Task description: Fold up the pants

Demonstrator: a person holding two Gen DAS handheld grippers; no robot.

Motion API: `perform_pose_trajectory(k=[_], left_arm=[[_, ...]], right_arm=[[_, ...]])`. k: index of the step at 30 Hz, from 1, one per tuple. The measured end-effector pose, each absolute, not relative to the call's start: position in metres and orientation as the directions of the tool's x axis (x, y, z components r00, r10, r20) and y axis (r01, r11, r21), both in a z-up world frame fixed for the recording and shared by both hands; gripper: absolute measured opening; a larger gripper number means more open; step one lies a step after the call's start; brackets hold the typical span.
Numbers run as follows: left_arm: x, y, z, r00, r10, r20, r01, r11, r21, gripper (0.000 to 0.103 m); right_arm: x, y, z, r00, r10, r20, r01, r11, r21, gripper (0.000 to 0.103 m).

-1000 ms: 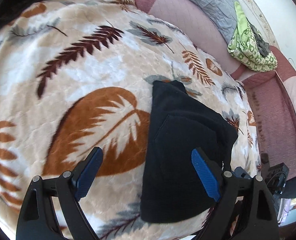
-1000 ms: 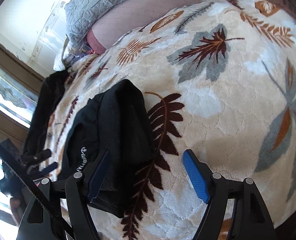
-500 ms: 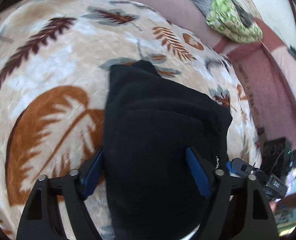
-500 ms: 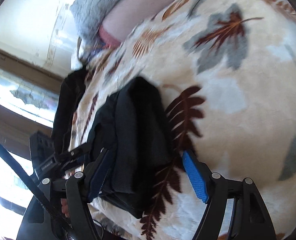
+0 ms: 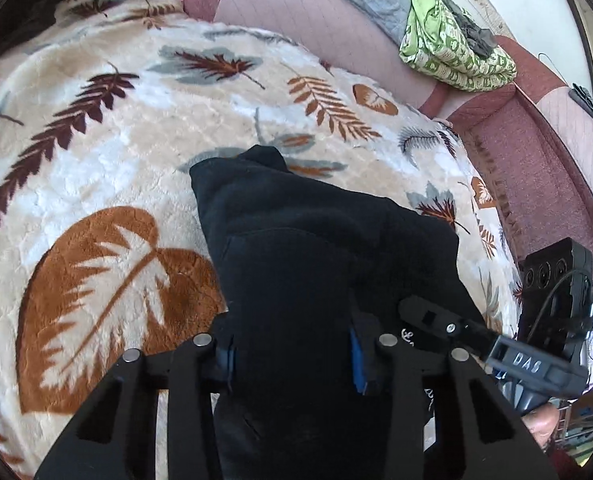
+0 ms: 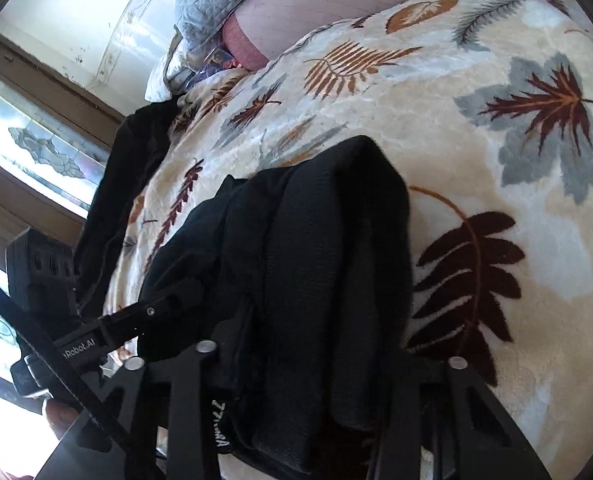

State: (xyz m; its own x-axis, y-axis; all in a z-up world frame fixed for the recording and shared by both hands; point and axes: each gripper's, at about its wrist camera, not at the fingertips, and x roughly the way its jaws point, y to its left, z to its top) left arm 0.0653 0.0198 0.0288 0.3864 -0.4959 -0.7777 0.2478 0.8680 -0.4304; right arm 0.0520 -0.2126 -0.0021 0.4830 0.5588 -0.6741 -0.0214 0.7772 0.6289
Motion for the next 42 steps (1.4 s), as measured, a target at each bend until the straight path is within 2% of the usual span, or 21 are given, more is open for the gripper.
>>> perform_pose_trajectory(k=[5,11,17,19,22,26,28,32,35,37,38,39,40,42], left_arm=[[0.061,0.005,0.044,0.414,-0.485,-0.770,0.273,0.873,-0.403,0.035],[0.072,-0.004,0.055,0.422,-0.511,-0.749,0.276,0.859,-0.431,0.033],[0.086,-0.020,0.036,0.395,-0.463,-0.793,0.281,0.883,-0.376,0.035],[0.089,-0.020,0.027,0.380,-0.446,-0.811,0.271,0.891,-0.363,0.041],[0.086,-0.013,0.032,0.375,-0.483,-0.791,0.273,0.873,-0.403,0.045],[0.086,0.001,0.034,0.379,-0.516,-0.768,0.253,0.856,-0.450,0.051],[0.088,0.008,0.030,0.382,-0.523,-0.762,0.229,0.852,-0.471,0.057],[0.090,0.016,0.018,0.366,-0.547,-0.753,0.185,0.835,-0.518,0.061],[0.090,0.014,0.011,0.354,-0.554,-0.754,0.181,0.831,-0.526,0.071],[0.094,0.001,0.001,0.305,-0.566,-0.766,0.223,0.824,-0.520,0.085],[0.093,-0.003,0.002,0.313,-0.561,-0.766,0.247,0.827,-0.505,0.086],[0.091,-0.013,0.003,0.327,-0.531,-0.782,0.280,0.845,-0.456,0.086],[0.089,-0.019,0.005,0.331,-0.515,-0.791,0.297,0.852,-0.430,0.072],[0.083,-0.030,0.010,0.339,-0.494,-0.801,0.336,0.859,-0.387,0.056]], right_arm=[[0.050,-0.219,0.012,0.501,0.562,-0.658,-0.038,0.774,0.632,0.032],[0.054,-0.231,0.033,0.539,0.546,-0.641,-0.058,0.783,0.619,0.032],[0.062,-0.237,0.032,0.536,0.524,-0.662,-0.048,0.802,0.595,0.032],[0.067,-0.239,0.020,0.517,0.502,-0.693,-0.026,0.819,0.574,0.032],[0.067,-0.244,0.008,0.503,0.499,-0.706,-0.004,0.818,0.575,0.033],[0.065,-0.250,0.006,0.505,0.500,-0.704,0.003,0.814,0.580,0.046],[0.064,-0.253,0.003,0.502,0.500,-0.706,0.009,0.813,0.582,0.050],[0.069,-0.252,-0.007,0.480,0.522,-0.705,0.014,0.799,0.601,0.058],[0.073,-0.245,-0.012,0.465,0.538,-0.703,-0.003,0.795,0.607,0.064],[0.077,-0.242,-0.014,0.468,0.544,-0.696,-0.014,0.792,0.610,0.066],[0.078,-0.240,-0.015,0.469,0.548,-0.692,-0.017,0.789,0.614,0.067],[0.081,-0.239,-0.016,0.468,0.555,-0.688,-0.017,0.784,0.621,0.067],[0.083,-0.237,-0.018,0.467,0.560,-0.684,-0.015,0.779,0.627,0.067],[0.085,-0.235,-0.018,0.462,0.566,-0.683,-0.017,0.775,0.631,0.056]])
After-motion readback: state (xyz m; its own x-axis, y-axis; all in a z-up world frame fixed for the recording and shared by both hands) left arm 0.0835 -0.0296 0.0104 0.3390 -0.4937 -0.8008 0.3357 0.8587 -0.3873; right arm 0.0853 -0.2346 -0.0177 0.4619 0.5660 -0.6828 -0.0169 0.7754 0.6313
